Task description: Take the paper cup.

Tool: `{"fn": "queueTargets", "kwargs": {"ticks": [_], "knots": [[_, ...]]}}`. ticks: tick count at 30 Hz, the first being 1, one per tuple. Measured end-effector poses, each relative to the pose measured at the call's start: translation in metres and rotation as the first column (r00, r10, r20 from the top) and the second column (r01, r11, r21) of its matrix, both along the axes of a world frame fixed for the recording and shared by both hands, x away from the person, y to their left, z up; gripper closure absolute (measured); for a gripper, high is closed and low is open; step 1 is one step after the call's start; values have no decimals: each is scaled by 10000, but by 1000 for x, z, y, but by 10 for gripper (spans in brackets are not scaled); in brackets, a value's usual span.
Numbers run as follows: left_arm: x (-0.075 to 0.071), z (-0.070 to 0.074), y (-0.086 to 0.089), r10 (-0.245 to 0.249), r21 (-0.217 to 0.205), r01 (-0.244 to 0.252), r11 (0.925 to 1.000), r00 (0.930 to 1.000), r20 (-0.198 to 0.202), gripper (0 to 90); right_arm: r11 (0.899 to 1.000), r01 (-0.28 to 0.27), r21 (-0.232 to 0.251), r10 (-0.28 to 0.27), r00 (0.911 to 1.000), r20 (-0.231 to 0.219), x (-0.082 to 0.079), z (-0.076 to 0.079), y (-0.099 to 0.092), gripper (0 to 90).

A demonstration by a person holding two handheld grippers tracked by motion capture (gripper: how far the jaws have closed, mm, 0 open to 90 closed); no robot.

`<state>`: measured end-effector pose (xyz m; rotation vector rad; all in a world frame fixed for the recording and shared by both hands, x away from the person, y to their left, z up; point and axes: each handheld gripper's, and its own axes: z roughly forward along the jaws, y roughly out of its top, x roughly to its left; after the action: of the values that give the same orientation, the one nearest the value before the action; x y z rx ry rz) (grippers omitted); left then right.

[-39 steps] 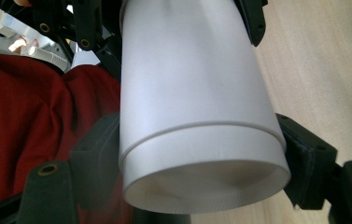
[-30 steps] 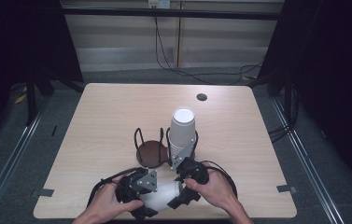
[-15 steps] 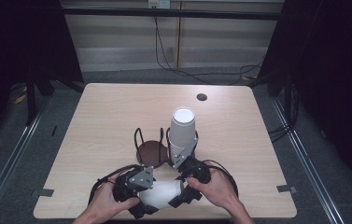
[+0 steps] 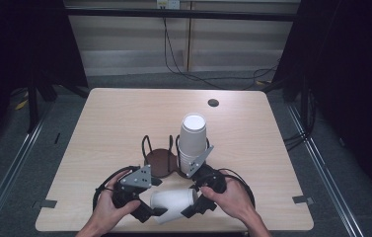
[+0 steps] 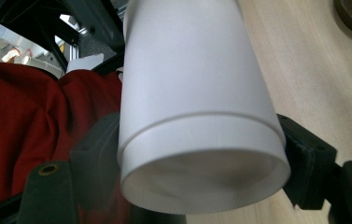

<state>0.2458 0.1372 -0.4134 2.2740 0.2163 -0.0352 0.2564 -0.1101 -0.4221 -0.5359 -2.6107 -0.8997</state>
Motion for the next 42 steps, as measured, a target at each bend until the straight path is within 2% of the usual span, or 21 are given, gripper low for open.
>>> {"fn": "queueTargets", "kwargs": {"ticks": [5,11,19,23,24,26,29,32,37,39,42], "knots": [[3,1,6,306,-280,-309,9991,9995,-123,157,9999,97,58,-97,10000,-5,1,1,-3,249],[4,5,12,461,-827,-480,9954,9986,-241,157,9995,288,124,-289,9995,99,2,3,-7,251],[5,9,20,744,-1447,-789,9863,9966,-363,157,9952,838,515,-847,9963,155,5,5,-19,253],[5,7,22,882,-1526,-922,9840,9956,-328,157,9892,1164,886,-1190,9926,249,6,6,-25,253],[5,7,22,915,-1605,-959,9824,9952,-344,157,9854,1295,1106,-1332,9907,264,7,7,-29,253],[5,7,23,893,-1748,-945,9801,9953,-372,157,9844,1325,1155,-1369,9901,310,7,7,-30,253],[7,6,27,969,-2063,-1080,9725,9933,-632,157,9799,1493,1320,-1547,9875,316,7,8,-33,253],[8,5,30,1240,-2075,-1326,9692,9908,-538,157,9747,1590,1568,-1698,9838,580,6,8,-35,253],[9,3,31,1380,-2117,-1473,9662,9887,-582,157,9617,1776,2086,-2004,9752,935,6,7,-38,253],[9,2,31,1273,-2061,-1380,9687,9898,-642,157,9574,1860,2209,-2110,9728,952,6,7,-39,253],[10,0,30,1233,-2080,-1357,9687,9898,-713,157,9487,1906,2521,-2215,9700,1004,6,7,-42,253]]}}
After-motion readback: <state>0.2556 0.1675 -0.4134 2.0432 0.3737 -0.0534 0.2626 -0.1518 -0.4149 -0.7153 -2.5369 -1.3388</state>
